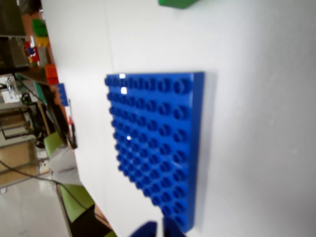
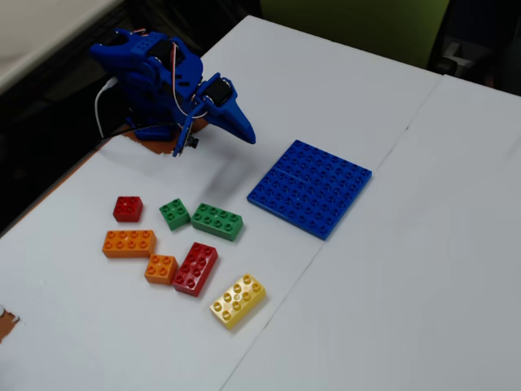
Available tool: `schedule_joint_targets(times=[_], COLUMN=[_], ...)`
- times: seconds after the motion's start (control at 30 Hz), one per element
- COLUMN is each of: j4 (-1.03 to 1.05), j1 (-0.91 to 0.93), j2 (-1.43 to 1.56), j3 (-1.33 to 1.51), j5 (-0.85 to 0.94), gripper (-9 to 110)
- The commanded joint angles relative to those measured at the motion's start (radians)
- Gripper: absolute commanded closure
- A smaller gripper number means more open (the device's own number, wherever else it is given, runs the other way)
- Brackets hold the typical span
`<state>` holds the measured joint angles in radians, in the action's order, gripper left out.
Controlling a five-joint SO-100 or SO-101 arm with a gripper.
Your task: Pick up the 2x4 green block and go up the 8x8 blue block.
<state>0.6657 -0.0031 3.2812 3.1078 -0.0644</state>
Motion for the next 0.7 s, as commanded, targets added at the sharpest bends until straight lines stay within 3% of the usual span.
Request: schedule_joint_targets(times=[0.0,0.17,0.27,0.5,0.67], j4=[0.002,0.005,0.009,0.075,0.087], j1=[-0.005,0.032,0.000,-0.014,-0.002], j2=[0.038,0.038,0.040,0.040,0.040], j3=[0.038,0.040,0.038,0.040,0.032], j5=[0.005,-0.023,0.094,1.019,1.374], gripper=[101,101,101,101,101])
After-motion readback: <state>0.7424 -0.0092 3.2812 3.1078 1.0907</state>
